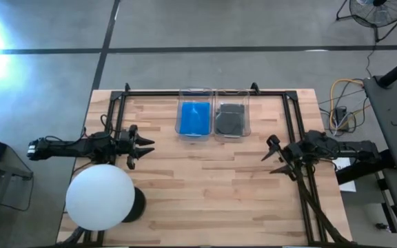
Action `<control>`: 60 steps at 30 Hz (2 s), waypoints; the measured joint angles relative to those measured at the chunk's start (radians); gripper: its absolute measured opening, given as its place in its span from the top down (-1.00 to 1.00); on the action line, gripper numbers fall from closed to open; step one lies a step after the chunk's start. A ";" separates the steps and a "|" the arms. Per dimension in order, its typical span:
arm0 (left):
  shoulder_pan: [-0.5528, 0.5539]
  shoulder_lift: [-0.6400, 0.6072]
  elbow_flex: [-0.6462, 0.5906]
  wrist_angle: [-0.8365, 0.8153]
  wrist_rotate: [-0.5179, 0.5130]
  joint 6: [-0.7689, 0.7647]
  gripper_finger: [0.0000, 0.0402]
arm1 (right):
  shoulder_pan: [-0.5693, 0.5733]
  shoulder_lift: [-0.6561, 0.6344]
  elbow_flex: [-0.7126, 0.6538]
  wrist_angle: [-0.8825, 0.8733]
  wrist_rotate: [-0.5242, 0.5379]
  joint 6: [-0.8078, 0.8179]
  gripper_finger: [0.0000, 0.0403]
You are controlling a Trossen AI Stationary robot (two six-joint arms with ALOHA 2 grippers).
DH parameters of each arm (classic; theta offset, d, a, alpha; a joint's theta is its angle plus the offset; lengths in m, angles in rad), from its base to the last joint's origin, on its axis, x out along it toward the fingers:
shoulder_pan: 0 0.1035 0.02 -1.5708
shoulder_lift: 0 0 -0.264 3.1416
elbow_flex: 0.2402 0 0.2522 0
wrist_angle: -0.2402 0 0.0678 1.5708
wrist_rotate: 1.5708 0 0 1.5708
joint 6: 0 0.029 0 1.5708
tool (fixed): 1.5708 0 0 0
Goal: Pick & place jewel cases by type
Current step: Return to Home Position
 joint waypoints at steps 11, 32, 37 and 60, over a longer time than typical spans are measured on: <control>-0.001 0.000 0.000 0.001 0.000 0.000 0.37 | 0.004 0.010 0.000 0.018 0.000 0.021 -0.27; 0.000 0.000 0.000 0.001 0.000 0.000 0.37 | 0.004 0.010 0.000 0.017 0.001 0.021 -0.24; 0.000 0.000 0.000 0.001 0.000 0.000 0.37 | 0.004 0.010 0.000 0.017 0.001 0.021 -0.27; 0.000 0.000 0.001 0.001 0.000 0.000 0.37 | 0.004 0.010 0.000 0.017 0.002 0.021 -0.25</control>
